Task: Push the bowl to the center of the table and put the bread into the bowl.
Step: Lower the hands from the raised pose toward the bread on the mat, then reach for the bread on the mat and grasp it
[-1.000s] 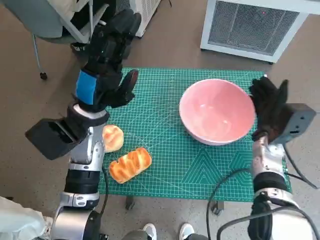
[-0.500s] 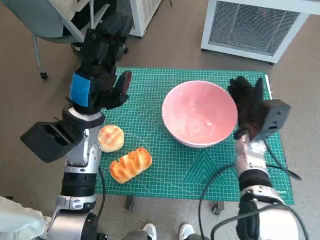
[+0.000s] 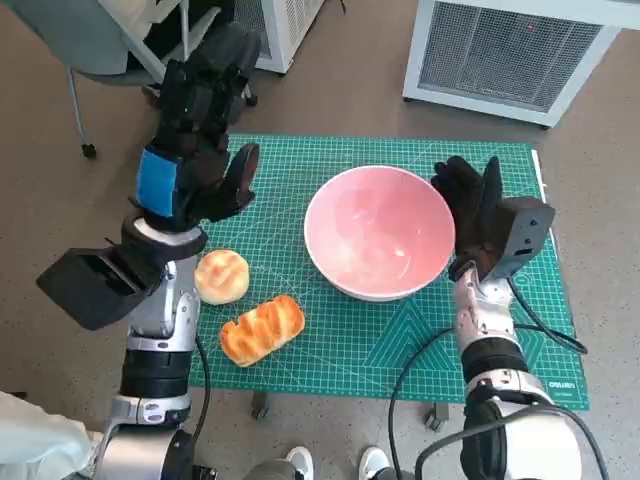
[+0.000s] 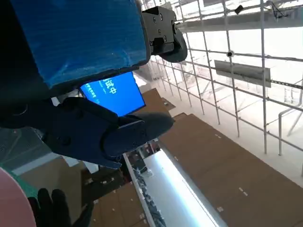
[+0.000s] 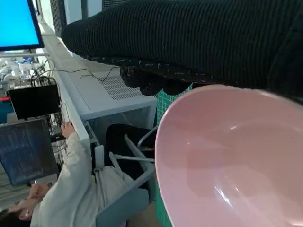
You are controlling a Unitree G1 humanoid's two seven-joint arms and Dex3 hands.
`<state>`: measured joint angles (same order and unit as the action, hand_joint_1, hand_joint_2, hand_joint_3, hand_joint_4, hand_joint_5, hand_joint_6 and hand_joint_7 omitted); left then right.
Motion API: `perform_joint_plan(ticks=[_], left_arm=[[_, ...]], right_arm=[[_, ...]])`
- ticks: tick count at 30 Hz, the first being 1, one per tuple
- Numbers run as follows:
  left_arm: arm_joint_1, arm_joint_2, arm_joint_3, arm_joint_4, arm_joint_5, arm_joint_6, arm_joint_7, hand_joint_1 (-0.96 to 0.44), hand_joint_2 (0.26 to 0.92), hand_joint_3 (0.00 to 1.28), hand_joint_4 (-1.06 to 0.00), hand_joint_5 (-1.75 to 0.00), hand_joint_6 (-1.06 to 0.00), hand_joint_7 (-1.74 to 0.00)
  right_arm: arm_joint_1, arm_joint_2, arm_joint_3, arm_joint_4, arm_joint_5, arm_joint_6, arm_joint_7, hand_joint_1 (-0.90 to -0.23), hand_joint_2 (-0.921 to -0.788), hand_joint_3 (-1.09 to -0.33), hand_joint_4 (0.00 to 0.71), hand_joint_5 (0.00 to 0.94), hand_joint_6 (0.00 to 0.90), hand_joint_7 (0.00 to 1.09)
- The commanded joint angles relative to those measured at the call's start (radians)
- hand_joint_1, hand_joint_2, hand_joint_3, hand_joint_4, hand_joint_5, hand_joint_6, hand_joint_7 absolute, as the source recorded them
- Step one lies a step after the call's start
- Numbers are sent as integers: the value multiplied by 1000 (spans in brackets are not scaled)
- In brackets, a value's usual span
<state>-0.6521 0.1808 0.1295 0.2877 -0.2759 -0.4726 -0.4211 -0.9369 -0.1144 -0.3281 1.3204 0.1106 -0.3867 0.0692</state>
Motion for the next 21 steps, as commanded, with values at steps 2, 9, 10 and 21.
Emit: perform_joint_plan(ticks=[2,9,10,21], left_arm=[[30,27,9,-27,9,12,2,-330,857,620,1,-229,1,-582],[98,144,-6,-140,108,155,7,-328,857,608,0,-254,1,-563],[112,173,-11,-174,135,199,7,-319,867,580,-10,-250,1,-559],[270,405,-54,-505,297,568,-82,-324,919,407,-158,-78,-9,-524]], right_arm=[[-21,-29,13,-12,-19,-31,-15,-506,-921,-814,248,1,117,376],[-37,-49,54,-93,-43,-204,-3,-494,-921,-822,241,0,83,384],[-37,-51,62,-112,-47,-237,0,-508,-921,-822,242,1,62,425],[30,-41,147,-454,-15,-537,135,-587,-921,-767,293,20,54,600]])
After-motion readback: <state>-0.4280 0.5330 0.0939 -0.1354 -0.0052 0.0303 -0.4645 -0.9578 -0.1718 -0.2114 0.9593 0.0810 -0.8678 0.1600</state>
